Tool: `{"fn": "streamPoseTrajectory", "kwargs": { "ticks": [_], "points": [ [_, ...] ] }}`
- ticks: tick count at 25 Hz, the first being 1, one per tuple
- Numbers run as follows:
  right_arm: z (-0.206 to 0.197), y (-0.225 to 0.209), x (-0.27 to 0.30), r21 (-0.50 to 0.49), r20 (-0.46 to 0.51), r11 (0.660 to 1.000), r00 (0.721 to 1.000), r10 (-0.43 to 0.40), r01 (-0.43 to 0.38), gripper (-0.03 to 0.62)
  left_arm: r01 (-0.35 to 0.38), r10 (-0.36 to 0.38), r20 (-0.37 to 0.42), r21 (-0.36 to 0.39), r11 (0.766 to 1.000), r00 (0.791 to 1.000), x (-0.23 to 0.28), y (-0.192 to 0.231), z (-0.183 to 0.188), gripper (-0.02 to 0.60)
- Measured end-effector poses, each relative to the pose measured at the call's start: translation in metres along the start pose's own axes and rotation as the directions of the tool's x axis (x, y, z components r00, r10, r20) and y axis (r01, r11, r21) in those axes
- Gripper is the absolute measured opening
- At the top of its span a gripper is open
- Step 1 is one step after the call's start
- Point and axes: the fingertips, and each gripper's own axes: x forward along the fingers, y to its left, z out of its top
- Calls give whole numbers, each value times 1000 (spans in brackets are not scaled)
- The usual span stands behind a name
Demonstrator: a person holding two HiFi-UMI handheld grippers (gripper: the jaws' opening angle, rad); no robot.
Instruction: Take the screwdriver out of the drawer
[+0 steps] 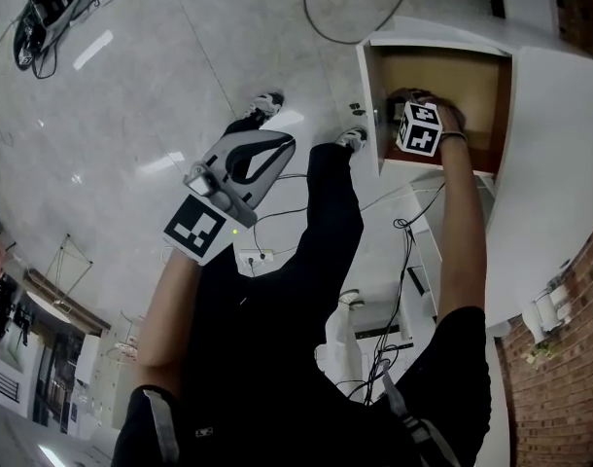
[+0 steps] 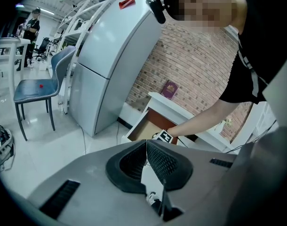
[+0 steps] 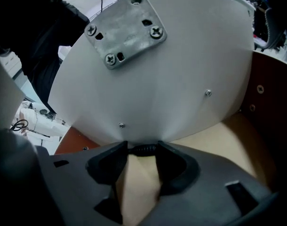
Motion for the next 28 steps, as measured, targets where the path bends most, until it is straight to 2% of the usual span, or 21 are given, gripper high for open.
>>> {"fn": "streamPoseTrajectory", "kwargs": {
  "ticks": [6, 9, 13, 15, 19, 28],
  "points": [
    [5, 3, -11, 39, 8, 999, 1000, 27, -28, 242, 8, -8, 4, 2, 1000, 1000, -2, -4, 2, 17],
    [7, 8, -23, 49, 8, 998, 999, 39, -39, 216, 15, -15, 3, 6, 1000, 1000, -3, -5, 3, 17],
    [7, 22, -39, 51, -14, 996, 997, 72, -71, 144, 31, -31, 6, 8, 999, 999, -3, -10, 9, 17],
    [6, 34, -40, 45, -25, 995, 996, 88, -87, 135, 39, -39, 6, 14, 999, 999, -2, -14, 10, 17],
    [9, 46, -39, 73, 19, 996, 998, 55, -56, 129, 52, -52, 2, 29, 998, 999, -1, -21, 10, 17],
    [15, 62, -43, 116, 22, 993, 1000, -18, 15, 120, 64, -64, -5, 54, 996, 998, -11, -34, 10, 17]
  ]
}}
